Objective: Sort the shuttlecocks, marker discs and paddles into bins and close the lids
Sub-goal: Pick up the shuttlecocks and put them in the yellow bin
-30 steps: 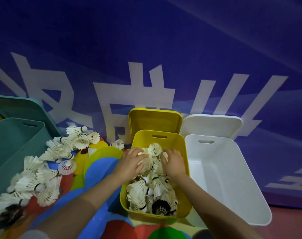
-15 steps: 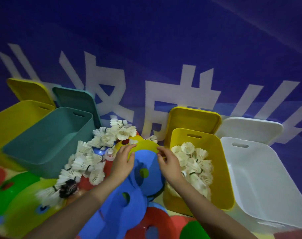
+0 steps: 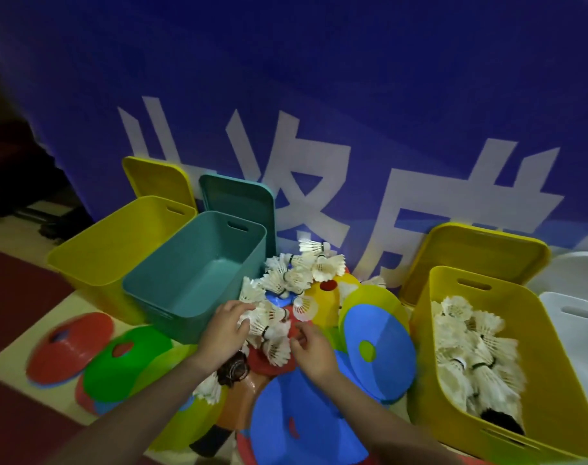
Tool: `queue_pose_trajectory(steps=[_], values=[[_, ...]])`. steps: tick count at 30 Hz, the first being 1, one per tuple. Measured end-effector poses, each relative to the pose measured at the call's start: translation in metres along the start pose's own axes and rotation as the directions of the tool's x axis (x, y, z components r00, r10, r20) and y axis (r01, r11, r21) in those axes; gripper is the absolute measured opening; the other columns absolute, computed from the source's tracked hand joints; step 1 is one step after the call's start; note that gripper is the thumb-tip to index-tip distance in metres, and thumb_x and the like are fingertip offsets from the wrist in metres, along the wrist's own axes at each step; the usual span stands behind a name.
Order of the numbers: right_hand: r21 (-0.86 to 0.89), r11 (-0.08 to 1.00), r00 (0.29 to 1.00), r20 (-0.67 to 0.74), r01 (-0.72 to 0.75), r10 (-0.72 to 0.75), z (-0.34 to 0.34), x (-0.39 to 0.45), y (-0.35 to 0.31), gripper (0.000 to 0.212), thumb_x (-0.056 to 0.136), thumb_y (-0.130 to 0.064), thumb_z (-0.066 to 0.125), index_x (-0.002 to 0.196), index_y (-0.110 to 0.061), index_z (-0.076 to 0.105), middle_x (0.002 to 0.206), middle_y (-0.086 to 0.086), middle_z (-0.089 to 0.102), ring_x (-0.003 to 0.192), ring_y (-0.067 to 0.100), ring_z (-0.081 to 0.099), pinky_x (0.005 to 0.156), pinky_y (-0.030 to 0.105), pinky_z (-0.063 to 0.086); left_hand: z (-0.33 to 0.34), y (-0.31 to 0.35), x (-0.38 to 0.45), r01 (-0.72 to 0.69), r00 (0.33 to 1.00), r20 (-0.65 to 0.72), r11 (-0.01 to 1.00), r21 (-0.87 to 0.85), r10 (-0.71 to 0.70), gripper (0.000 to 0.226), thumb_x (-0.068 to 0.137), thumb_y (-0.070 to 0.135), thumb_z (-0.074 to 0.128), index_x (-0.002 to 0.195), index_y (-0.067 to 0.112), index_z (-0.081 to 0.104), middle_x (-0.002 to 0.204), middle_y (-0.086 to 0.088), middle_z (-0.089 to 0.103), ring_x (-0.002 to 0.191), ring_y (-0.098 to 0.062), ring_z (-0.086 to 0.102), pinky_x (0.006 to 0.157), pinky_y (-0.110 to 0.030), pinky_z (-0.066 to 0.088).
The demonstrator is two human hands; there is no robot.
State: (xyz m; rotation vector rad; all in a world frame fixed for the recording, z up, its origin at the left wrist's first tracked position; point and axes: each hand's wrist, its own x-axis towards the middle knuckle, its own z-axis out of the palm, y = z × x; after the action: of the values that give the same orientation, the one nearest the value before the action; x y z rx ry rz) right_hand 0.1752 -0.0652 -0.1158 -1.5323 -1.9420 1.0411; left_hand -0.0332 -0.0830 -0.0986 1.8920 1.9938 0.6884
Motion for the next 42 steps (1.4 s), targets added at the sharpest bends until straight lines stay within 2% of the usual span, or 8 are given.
queue_pose_trajectory(steps=[7, 12, 16, 20, 27, 33, 38, 42], values=[[-0.224, 0.972, 0.997, 0.006, -0.076, 0.080, 0.040, 0.019, 0.004, 0.052, 0.086, -0.044, 0.058, 0.129, -0.014, 0.054, 0.123, 0.006, 0.058, 0.115, 0.021, 0.052, 0.092, 0.029, 0.040, -0.010, -0.018, 0.020, -0.200, 0.969, 0.167, 0.975, 0.091, 0.183, 0.035, 0.093, 0.022, 0.049, 0.128, 0.027, 0.055, 0.128, 0.006, 0.049, 0.124, -0.012, 0.040, 0.097, -0.020, 0.031], [-0.462, 0.881, 0.989, 0.048, -0.100, 0.138, 0.065, 0.029, 0.007, 0.077, 0.077, -0.058, 0.061, 0.138, -0.020, 0.036, 0.128, 0.001, 0.047, 0.121, 0.023, 0.045, 0.093, 0.033, 0.041, 0.001, -0.022, 0.036, -0.455, 0.848, 0.415, 0.855, 0.249, 0.330, 0.048, 0.090, 0.022, 0.051, 0.137, 0.022, 0.046, 0.142, -0.002, 0.040, 0.136, -0.018, 0.030, 0.111, -0.029, 0.026], [-0.476, 0.872, 0.988, 0.036, -0.115, 0.151, 0.071, 0.035, 0.009, 0.061, 0.084, -0.048, 0.052, 0.136, -0.021, 0.035, 0.125, 0.004, 0.052, 0.115, 0.024, 0.050, 0.088, 0.034, 0.043, 0.017, -0.030, 0.051, -0.593, 0.768, 0.523, 0.721, 0.360, 0.370, 0.054, 0.084, 0.024, 0.058, 0.137, 0.022, 0.046, 0.132, -0.007, 0.049, 0.130, -0.026, 0.039, 0.114, -0.038, 0.021], [-0.368, 0.924, 0.993, 0.018, -0.102, 0.117, 0.048, 0.031, 0.010, 0.049, 0.084, -0.048, 0.052, 0.125, -0.022, 0.048, 0.115, 0.005, 0.055, 0.105, 0.024, 0.055, 0.076, 0.031, 0.040, 0.023, -0.035, 0.061, -0.632, 0.738, 0.536, 0.699, 0.334, 0.411, 0.054, 0.085, 0.027, 0.059, 0.137, 0.022, 0.046, 0.128, -0.005, 0.054, 0.125, -0.025, 0.044, 0.113, -0.035, 0.020], [-0.091, 0.994, 0.994, -0.099, -0.065, 0.056, -0.022, 0.001, 0.017, 0.060, 0.077, -0.052, 0.067, 0.129, -0.032, 0.044, 0.107, -0.010, 0.063, 0.098, 0.011, 0.061, 0.078, 0.025, 0.048, 0.006, -0.021, 0.057, -0.464, 0.824, 0.403, 0.882, 0.080, 0.397, 0.061, 0.095, 0.046, 0.046, 0.148, 0.040, 0.017, 0.145, 0.008, 0.041, 0.131, -0.012, 0.040, 0.105, -0.028, 0.036], [0.144, 0.988, 0.944, -0.314, -0.059, 0.102, -0.064, -0.024, 0.019, 0.041, 0.078, -0.039, 0.075, 0.113, -0.030, 0.055, 0.100, -0.013, 0.067, 0.088, 0.001, 0.065, 0.080, 0.029, 0.055, 0.005, 0.026, 0.043, -0.361, 0.886, 0.229, 0.909, -0.209, 0.404, 0.053, 0.094, 0.042, 0.053, 0.140, 0.050, 0.027, 0.141, 0.023, 0.040, 0.130, 0.004, 0.037, 0.103, -0.018, 0.036], [0.330, 0.943, 0.826, -0.543, 0.043, 0.152, -0.103, -0.045, 0.013, 0.034, 0.080, -0.029, 0.076, 0.109, -0.028, 0.056, 0.091, -0.012, 0.065, 0.082, -0.001, 0.063, 0.071, 0.014, 0.050, 0.025, 0.090, 0.044, -0.292, 0.908, 0.185, 0.883, -0.368, 0.377, 0.049, 0.094, 0.038, 0.054, 0.138, 0.046, 0.036, 0.141, 0.026, 0.039, 0.129, 0.006, 0.037, 0.101, -0.018, 0.036], [0.313, 0.948, 0.720, -0.673, 0.064, 0.173, -0.141, -0.066, 0.031, 0.035, 0.080, -0.034, 0.075, 0.108, -0.031, 0.055, 0.077, -0.007, 0.057, 0.071, 0.003, 0.055, 0.064, 0.012, 0.044, 0.051, 0.141, 0.046, -0.274, 0.906, 0.188, 0.862, -0.426, 0.380, 0.048, 0.094, 0.032, 0.055, 0.139, 0.038, 0.040, 0.142, 0.015, 0.045, 0.130, -0.005, 0.042, 0.103, -0.026, 0.039]])
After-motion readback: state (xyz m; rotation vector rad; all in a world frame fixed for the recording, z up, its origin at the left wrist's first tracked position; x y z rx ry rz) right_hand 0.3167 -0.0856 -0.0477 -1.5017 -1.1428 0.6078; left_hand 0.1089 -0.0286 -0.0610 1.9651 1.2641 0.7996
